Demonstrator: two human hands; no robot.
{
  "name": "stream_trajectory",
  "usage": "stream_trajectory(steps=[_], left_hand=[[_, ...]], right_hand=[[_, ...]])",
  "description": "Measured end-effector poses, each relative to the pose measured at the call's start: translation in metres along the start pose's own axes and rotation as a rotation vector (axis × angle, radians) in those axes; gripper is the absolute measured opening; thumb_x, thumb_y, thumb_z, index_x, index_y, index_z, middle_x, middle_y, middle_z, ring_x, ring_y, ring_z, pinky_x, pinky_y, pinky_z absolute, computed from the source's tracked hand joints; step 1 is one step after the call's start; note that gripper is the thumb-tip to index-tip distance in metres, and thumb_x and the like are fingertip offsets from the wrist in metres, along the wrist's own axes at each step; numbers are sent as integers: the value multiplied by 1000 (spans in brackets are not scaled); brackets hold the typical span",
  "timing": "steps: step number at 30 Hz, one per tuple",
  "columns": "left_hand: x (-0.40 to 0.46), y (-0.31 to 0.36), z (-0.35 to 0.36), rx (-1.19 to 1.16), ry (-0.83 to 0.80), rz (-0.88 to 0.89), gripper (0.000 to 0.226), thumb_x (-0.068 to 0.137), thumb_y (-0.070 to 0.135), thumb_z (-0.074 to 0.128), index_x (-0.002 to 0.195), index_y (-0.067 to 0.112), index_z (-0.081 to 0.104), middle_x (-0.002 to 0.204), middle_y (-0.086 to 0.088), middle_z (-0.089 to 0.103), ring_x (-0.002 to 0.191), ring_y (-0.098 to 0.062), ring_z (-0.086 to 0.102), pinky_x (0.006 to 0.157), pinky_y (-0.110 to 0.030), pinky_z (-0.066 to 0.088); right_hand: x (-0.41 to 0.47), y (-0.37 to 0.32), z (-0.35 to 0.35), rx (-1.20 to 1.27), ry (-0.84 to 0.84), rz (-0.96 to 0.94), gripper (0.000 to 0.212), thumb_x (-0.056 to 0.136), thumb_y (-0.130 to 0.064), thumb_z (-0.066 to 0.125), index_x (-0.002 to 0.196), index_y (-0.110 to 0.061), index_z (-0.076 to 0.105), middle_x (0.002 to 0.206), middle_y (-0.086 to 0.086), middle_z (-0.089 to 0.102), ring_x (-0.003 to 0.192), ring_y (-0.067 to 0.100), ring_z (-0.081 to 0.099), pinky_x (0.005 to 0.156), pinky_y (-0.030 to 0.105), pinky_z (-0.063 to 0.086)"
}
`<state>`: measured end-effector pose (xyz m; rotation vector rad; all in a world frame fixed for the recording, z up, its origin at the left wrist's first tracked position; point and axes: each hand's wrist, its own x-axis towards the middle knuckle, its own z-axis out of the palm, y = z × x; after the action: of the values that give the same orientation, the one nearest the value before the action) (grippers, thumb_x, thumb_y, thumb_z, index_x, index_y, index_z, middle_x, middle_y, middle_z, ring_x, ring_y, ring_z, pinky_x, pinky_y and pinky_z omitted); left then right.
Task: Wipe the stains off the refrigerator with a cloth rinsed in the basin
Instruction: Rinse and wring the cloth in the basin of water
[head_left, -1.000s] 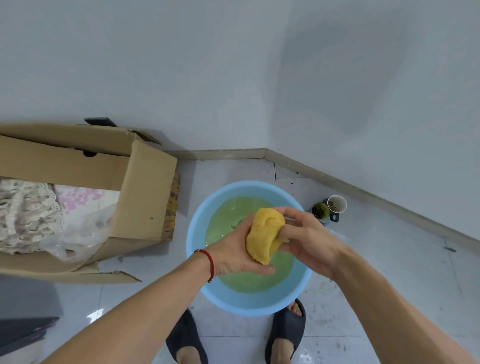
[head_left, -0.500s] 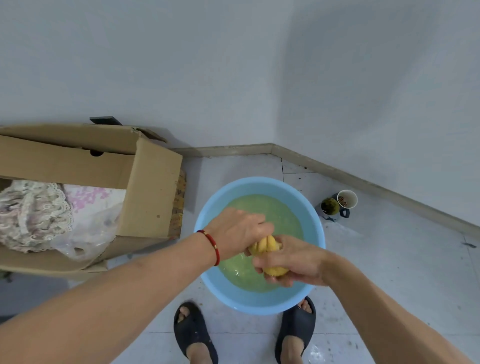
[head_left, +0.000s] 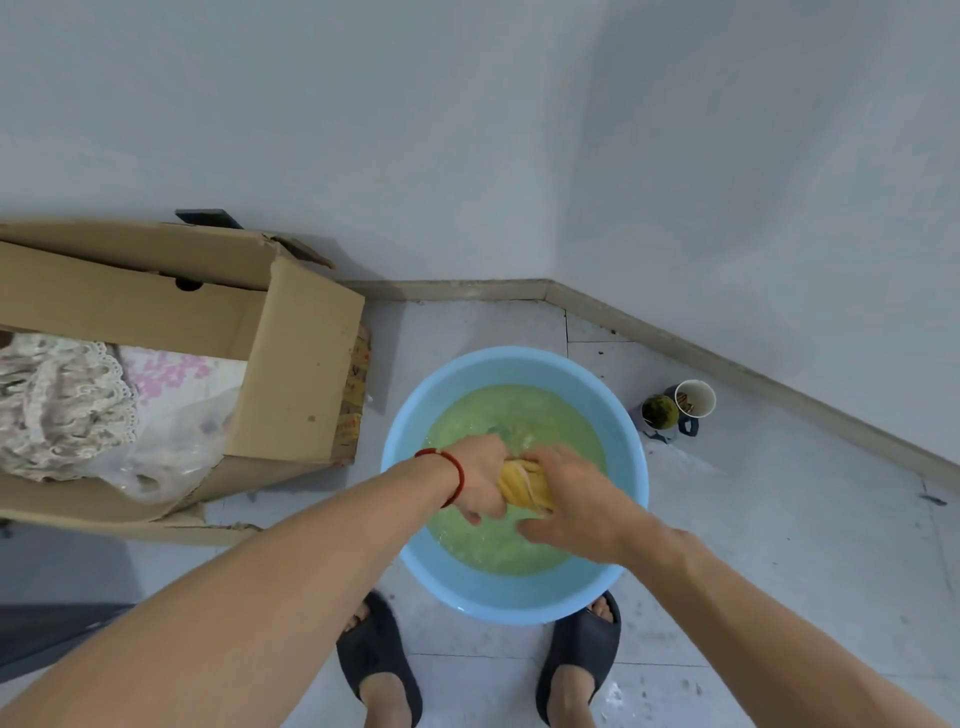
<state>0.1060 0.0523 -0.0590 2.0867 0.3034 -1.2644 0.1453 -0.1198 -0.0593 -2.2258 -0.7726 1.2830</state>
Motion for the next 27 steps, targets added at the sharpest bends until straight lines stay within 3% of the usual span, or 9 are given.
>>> stream_trajectory(steps=[4,7,9,11,12,15,17,21,27], left_hand=[[-5,-10,6,281,456,411,16,83,1,61,81,16,66,82,0,62,77,-24,60,63,-33,47],[-15,-7,3,384,609,687,31,77,-3,55,100,13,69,84,-1,57,71,-22,56,58,-33,44],[-18,-7,-4,466,640,766,25,76,4,49,93,13,65,79,-2,51,63,-24,51,50,-31,37],[-18,-8,-14,576,580,709,17,75,3,61,89,13,61,78,-3,51,61,-24,52,50,-30,32],[-17,-7,-16,631,509,651,19,76,2,65,91,13,60,80,-2,53,64,-24,54,52,-30,32],[-10,1,-13,708,269,386,15,84,4,64,82,16,55,77,0,56,73,-27,58,59,-31,38],[0,3,-6,582,202,241,23,80,8,68,67,16,50,65,3,53,71,-28,60,58,-29,42],[12,9,-7,506,-7,20,29,72,23,84,69,16,56,66,0,61,63,-22,62,56,-31,51],[12,15,-22,190,-270,-116,28,68,27,78,72,12,55,53,-6,49,43,-22,42,50,-28,39]], right_hand=[[-17,2,-12,1113,-91,232,48,87,-56,70,113,-16,75,106,6,76,98,22,70,82,36,58],[-22,-2,4,1551,-429,247,82,83,-71,66,135,-7,66,136,21,65,126,36,63,93,58,58],[-20,-6,11,1605,-607,127,89,79,-65,75,142,-5,58,133,27,64,117,38,69,81,46,65],[-16,-13,6,1372,-545,105,67,85,-38,83,137,-3,58,101,14,71,76,19,69,50,20,54],[-12,-16,4,1161,-472,128,51,88,-22,79,129,0,60,85,8,65,62,14,58,42,18,44],[1,-24,1,489,-264,233,5,85,-7,65,89,-4,66,67,7,57,50,14,47,48,28,41],[5,-29,-1,191,-162,251,8,83,-11,68,77,-9,63,67,4,61,52,16,54,52,29,48],[7,-30,5,-208,-30,140,23,90,-22,68,110,-10,65,94,6,70,87,27,69,78,37,60],[4,-27,9,-376,140,11,25,97,-14,65,118,-6,55,109,9,68,92,33,69,68,34,43]])
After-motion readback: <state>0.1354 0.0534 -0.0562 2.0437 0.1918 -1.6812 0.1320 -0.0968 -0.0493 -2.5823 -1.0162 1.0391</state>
